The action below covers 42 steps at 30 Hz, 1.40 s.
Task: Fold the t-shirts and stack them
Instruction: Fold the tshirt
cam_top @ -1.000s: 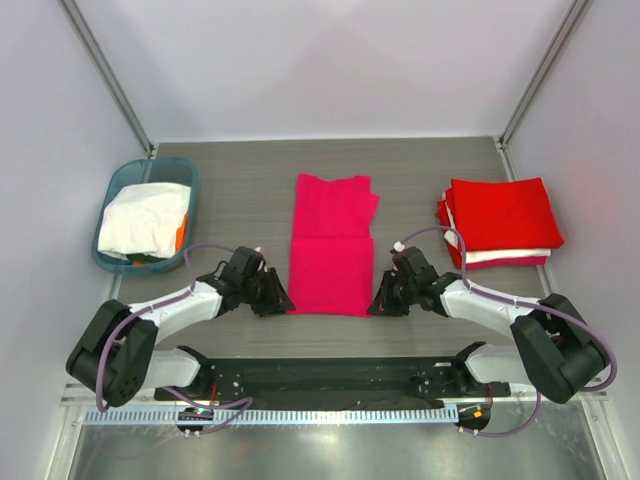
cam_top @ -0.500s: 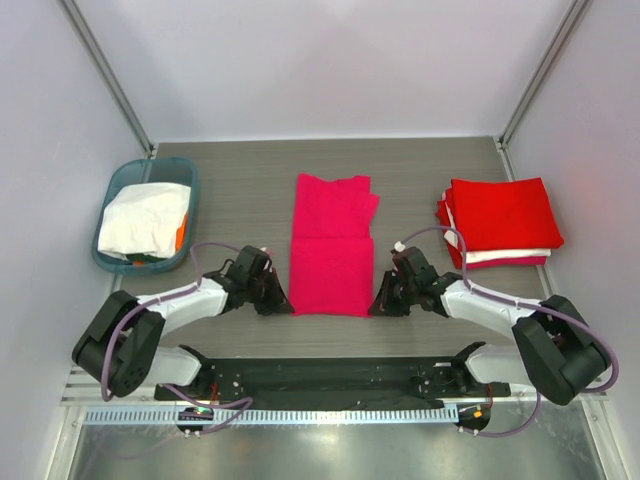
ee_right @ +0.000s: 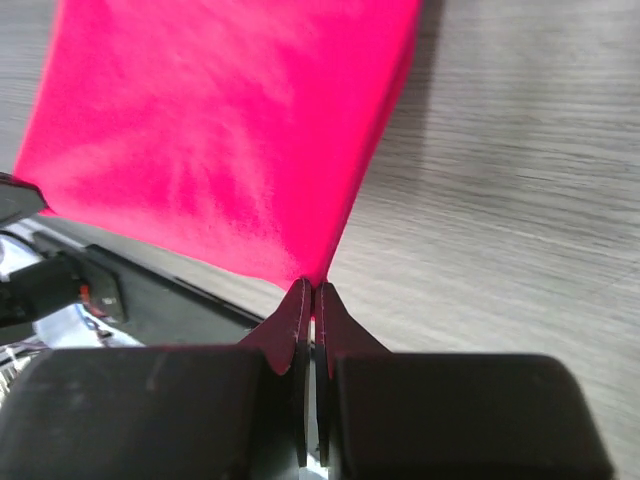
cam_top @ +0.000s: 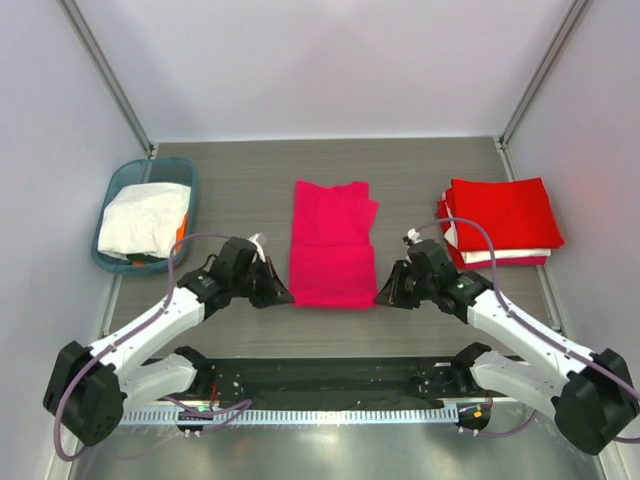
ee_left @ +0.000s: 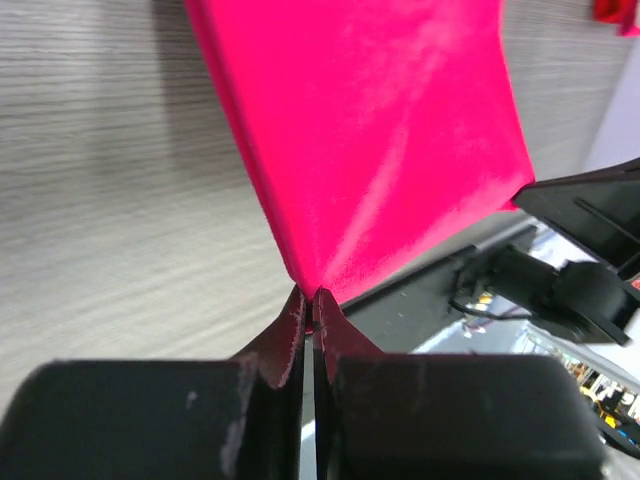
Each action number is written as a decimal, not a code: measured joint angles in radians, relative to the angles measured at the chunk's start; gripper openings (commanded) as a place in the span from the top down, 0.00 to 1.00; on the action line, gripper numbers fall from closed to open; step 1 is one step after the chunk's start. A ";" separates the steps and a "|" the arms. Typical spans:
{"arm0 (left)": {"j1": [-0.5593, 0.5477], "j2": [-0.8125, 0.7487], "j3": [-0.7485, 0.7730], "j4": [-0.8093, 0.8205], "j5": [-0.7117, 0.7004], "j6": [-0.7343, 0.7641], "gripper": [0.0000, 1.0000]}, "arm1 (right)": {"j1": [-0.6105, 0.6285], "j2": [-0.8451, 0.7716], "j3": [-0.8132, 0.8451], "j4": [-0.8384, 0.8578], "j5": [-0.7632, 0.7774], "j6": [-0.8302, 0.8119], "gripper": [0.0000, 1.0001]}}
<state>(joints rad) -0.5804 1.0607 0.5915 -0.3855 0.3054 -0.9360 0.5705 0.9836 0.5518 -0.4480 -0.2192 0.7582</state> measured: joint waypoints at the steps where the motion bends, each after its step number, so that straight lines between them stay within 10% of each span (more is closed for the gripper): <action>1: 0.000 -0.019 0.011 -0.017 0.003 -0.001 1.00 | 0.000 -0.018 0.018 -0.023 0.005 0.000 0.99; 10: 0.004 -0.084 0.169 -0.140 0.008 -0.018 1.00 | -0.002 -0.057 0.256 -0.196 0.106 -0.050 0.99; 42: 0.211 0.382 0.655 -0.167 -0.013 0.006 1.00 | -0.264 0.678 0.909 -0.229 0.046 -0.276 0.99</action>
<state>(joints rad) -0.3691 1.4429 1.2469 -0.5529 0.2924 -0.9302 0.3069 1.6611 1.4609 -0.6765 -0.1734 0.4824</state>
